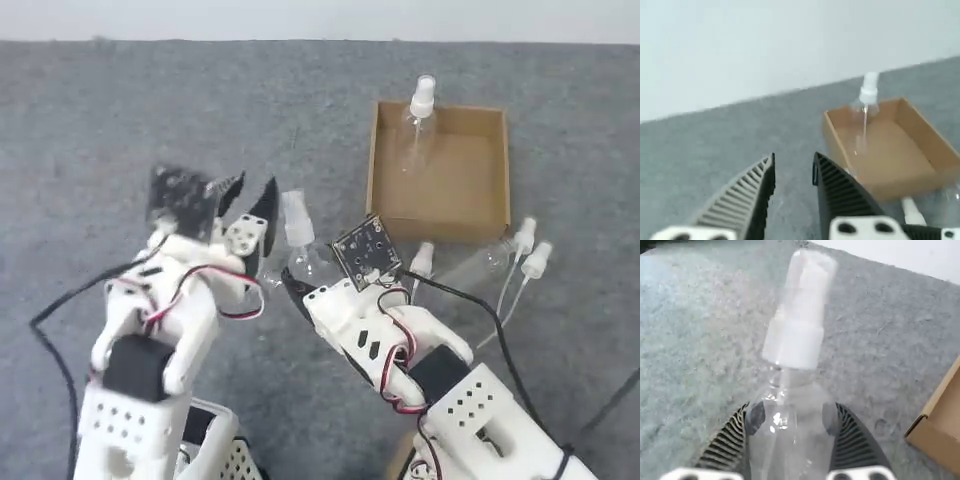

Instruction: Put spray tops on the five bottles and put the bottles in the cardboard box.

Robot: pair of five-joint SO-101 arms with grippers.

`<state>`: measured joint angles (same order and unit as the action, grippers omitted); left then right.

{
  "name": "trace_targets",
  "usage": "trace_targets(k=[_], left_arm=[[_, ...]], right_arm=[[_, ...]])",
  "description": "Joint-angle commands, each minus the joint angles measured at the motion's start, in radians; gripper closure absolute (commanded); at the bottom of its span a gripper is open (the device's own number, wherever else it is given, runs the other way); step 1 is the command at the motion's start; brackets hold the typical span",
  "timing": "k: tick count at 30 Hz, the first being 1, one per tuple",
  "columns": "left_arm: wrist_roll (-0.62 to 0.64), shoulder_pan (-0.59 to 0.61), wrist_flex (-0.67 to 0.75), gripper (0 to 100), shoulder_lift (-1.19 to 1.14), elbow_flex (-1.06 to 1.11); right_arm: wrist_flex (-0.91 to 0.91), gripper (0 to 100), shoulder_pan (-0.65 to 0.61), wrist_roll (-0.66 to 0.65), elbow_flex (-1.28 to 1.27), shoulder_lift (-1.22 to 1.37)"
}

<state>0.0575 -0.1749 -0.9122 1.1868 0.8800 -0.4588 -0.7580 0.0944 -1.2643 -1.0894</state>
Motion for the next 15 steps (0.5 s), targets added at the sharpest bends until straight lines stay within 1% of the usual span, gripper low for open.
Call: trace_targets(k=[1,3,8,11,15], left_arm=[[0.0,0.032,-0.003,89,0.103,-0.021],[0.021,0.032,-0.003,89,0.11,-0.03],[0.028,0.032,0.028,84,0.109,-0.027],[0.026,0.032,0.028,84,0.109,-0.027],[0.026,0.028,0.025,84,0.107,-0.024]], right_arm=[[0.085,99.3,0.016,0.005,0.005,-0.039],[0.142,99.3,0.016,-0.009,-0.02,-0.039],[0.286,99.3,0.012,-0.169,-0.104,-0.039],[0.328,99.3,0.01,-0.181,-0.13,-0.039],[0.338,99.3,0.01,-0.181,-0.135,-0.039]])
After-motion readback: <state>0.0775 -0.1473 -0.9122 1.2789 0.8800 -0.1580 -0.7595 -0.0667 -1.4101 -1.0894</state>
